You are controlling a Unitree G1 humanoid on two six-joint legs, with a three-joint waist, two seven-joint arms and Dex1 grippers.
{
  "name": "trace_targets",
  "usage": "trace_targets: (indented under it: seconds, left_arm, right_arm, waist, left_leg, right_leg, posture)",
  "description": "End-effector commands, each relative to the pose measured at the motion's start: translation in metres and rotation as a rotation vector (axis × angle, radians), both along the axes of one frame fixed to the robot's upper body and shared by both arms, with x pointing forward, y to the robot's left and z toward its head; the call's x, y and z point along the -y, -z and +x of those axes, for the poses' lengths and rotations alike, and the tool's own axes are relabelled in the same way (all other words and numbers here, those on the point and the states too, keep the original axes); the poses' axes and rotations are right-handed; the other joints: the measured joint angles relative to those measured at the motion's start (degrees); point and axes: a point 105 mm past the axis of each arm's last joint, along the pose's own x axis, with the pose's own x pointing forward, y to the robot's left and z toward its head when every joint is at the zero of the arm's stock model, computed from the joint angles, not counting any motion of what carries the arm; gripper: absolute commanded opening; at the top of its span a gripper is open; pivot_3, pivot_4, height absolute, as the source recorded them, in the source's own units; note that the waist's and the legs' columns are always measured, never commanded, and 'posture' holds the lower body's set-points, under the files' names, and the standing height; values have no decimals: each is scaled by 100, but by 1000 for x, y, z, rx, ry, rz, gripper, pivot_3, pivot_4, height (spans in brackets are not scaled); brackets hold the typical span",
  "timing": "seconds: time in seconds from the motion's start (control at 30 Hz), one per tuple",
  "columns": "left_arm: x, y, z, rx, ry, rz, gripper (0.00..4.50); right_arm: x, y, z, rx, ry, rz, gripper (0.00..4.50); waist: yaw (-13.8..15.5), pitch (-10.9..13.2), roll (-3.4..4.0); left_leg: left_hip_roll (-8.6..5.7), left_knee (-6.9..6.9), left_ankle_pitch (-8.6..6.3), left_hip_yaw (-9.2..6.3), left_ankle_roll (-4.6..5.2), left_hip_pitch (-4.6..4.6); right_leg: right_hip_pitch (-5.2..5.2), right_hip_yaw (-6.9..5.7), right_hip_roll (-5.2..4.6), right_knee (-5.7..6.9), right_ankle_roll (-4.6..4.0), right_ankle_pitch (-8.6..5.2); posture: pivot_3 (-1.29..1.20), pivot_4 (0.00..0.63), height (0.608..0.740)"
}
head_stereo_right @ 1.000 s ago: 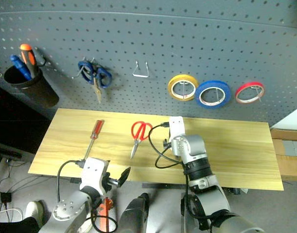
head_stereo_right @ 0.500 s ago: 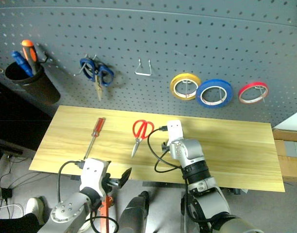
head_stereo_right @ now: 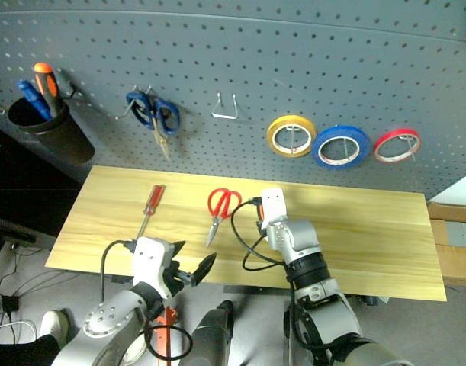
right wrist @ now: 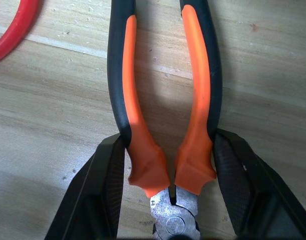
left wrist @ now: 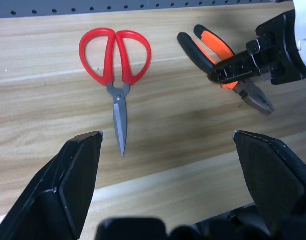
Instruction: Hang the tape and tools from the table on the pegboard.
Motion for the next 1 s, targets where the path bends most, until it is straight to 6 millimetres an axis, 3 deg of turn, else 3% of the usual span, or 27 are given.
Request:
trace_targets:
  seconds: [0.03,0.13,0.23,0.3,0.43,0.6,0.8,1.0]
  left_arm:
    - [2,-10,0,53,9,-5,4500]
    - [10,-13,-1,65,13,-51,4500]
    - [24,-16,-6,64,35,-104,4500]
    - [29,-17,-8,68,50,-105,4500]
    - [30,-24,-7,118,49,-76,4500]
    - [37,-39,-1,192,59,-73,4500]
    - [43,-74,7,351,72,-40,4500]
    - [30,-124,40,564,17,-6,4500]
  right_arm:
    - [-22,14,-15,-40,-77,41,2096]
    - [-24,10,-19,-23,-130,89,2096]
    - [-27,-9,-27,79,-281,142,2096]
    - [-22,-20,-31,156,-350,135,2096]
    - [6,-47,-45,330,-458,121,2096]
    - [8,-84,-64,467,-570,241,2096]
    - [-10,-154,-74,768,-629,448,2096]
    - [-18,-227,-50,1088,-565,497,2096]
  waist:
    - [-1,-1,-1]
    - [1,-4,-4]
    - [7,-11,-13]
    - [19,-11,-14]
    - [63,-25,-18]
    - [62,-110,-38]
    - [66,-363,-54]
    - [184,-631,-64]
  left_leg:
    - [0,0,1,0,-1,0]
    - [1,0,1,0,-2,0]
    - [0,-1,-2,0,-8,-5]
    - [-2,0,-3,-1,-13,-14]
    - [-7,2,9,-9,-44,-22]
    - [-2,3,18,-14,-66,-25]
    - [-6,7,26,-14,-82,-23]
    - [-7,12,55,-26,-129,-9]
  right_leg:
    - [0,0,0,0,0,0]
    - [0,-1,0,0,0,0]
    - [0,-2,-2,-7,0,0]
    - [-4,-3,-5,-11,1,-1]
    - [-4,-10,-9,-17,6,-3]
    - [-8,-12,-5,-13,6,-3]
    - [-5,-15,-6,-9,5,-2]
    - [7,-28,-1,6,1,11]
  posture:
    - [260,353,740]
    - [253,331,740]
    - [242,305,740]
    - [236,289,740]
    - [231,239,740]
    - [228,181,740]
    - [236,128,740]
    - [265,83,740]
